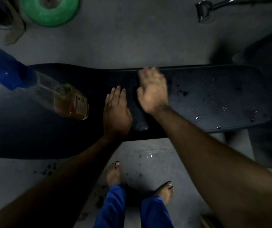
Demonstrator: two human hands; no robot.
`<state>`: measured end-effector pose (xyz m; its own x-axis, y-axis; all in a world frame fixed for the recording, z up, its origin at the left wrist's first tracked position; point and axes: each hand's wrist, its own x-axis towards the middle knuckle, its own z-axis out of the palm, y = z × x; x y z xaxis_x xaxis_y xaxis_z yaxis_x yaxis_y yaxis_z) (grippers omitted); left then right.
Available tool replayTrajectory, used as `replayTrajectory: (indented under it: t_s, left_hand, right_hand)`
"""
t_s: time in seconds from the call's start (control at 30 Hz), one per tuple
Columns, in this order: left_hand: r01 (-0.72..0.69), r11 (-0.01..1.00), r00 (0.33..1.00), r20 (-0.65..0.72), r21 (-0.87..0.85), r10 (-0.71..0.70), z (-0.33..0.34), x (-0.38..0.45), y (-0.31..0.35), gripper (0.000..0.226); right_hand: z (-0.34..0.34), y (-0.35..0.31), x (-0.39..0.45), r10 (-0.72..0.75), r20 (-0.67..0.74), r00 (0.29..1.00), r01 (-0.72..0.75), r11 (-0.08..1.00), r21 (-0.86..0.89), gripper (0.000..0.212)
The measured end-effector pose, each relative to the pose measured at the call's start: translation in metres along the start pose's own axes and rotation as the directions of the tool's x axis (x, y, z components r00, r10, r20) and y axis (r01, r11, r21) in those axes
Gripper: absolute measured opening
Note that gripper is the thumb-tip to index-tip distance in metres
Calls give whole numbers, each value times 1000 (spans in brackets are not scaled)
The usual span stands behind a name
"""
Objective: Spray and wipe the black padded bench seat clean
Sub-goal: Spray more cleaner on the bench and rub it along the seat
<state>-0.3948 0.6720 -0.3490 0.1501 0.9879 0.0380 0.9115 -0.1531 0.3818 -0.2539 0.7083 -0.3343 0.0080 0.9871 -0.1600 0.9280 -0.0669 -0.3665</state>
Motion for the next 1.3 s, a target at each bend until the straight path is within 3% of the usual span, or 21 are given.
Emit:
replayTrajectory:
  t_s: [0.07, 0.1, 0.17, 0.23, 0.3, 0.4, 0.47, 0.53, 0.57, 0.63, 0.7, 0.73, 0.8, 0.87, 0.93, 1.03, 1.1, 1.17, 1.2, 1.27, 1.3]
  left_hand:
    - [-21, 999, 1000, -22, -36, 20, 2, 5, 8, 64]
    - [-30, 998, 999, -31, -56, 28, 4, 10, 12, 63]
    - [-27, 995, 999, -38, -92, 24, 11, 20, 21, 63]
    - [-11, 994, 999, -37, -113, 7, 16, 30, 32, 62]
    - [-6, 993, 1000, -30, -118, 3, 20, 38, 41, 61]
    - [-28, 997, 999, -17, -69, 27, 28, 43, 44, 56]
    - [-65, 998, 997, -31, 3, 65, 35, 40, 43, 51]
    - [-74, 997, 995, -59, 39, 76, 42, 40, 42, 48]
    - [-68, 996, 995, -69, 49, 71, 43, 40, 41, 47]
    - [-80, 993, 993, -81, 92, 87, 44, 41, 41, 47]
    - [-84, 990, 992, -80, 114, 94, 45, 43, 40, 47]
    - [-85, 990, 993, -74, 115, 94, 46, 43, 39, 47]
    - [-86, 988, 993, -67, 131, 95, 48, 43, 40, 46]
    - [-82, 986, 993, -72, 143, 93, 47, 45, 41, 46]
    - [-66, 989, 995, -71, 134, 76, 44, 44, 42, 46]
    - [-96, 990, 994, -44, 107, 101, 41, 46, 51, 48]
    - [-173, 983, 985, 4, 63, 173, 44, 54, 63, 54]
    - [-169, 985, 985, 41, 28, 168, 46, 66, 75, 57]
    - [-142, 990, 989, 54, 18, 141, 46, 71, 80, 59]
    - [-90, 996, 994, 59, 15, 89, 46, 80, 86, 60]
    - [-75, 997, 995, 61, 11, 74, 47, 81, 88, 60]
  right_hand:
    - [10, 23, -26, -282, 57, 958, 284, 958, -26, 67]
    - [1, 48, -27, -314, 68, 947, 318, 947, -44, 68]
    - [-20, 87, -5, -63, -31, 998, 60, 993, -98, 70]
    - [-27, 84, 5, 213, -107, 971, -223, 971, -88, 69]
    - [-14, 59, -19, 25, -47, 999, -29, 996, -82, 65]
    - [-15, 86, -40, -301, 109, 947, 312, 945, -98, 61]
    - [-35, 119, 1, -72, 1, 997, 72, 989, -130, 65]
    - [-42, 110, 25, 251, -68, 965, -258, 960, -107, 69]
    - [-34, 94, 21, 209, -57, 976, -214, 972, -99, 70]
    - [-14, 66, -16, -142, 48, 989, 146, 987, -68, 71]
    - [-17, 89, -26, -420, 156, 894, 432, 900, -50, 69]
    - [-25, 110, -11, -426, 138, 894, 440, 893, -91, 69]
    - [-49, 136, 27, -61, 4, 998, 61, 990, -124, 71]
    - [-47, 118, 28, 220, -18, 975, -221, 970, -106, 73]
    - [-28, 86, -15, -29, 55, 998, 32, 998, -62, 71]
    - [-34, 120, -36, -407, 220, 887, 429, 901, -62, 69]
    - [-56, 160, 7, -124, 22, 992, 126, 984, -123, 70]
    - [-59, 156, 26, 267, -82, 960, -274, 957, -92, 72]
    - [-49, 140, 16, 257, -72, 964, -263, 960, -96, 72]
    - [-26, 110, -29, -94, 54, 994, 98, 992, -78, 73]
    - [-26, 117, -44, -253, 156, 955, 265, 963, -57, 73]
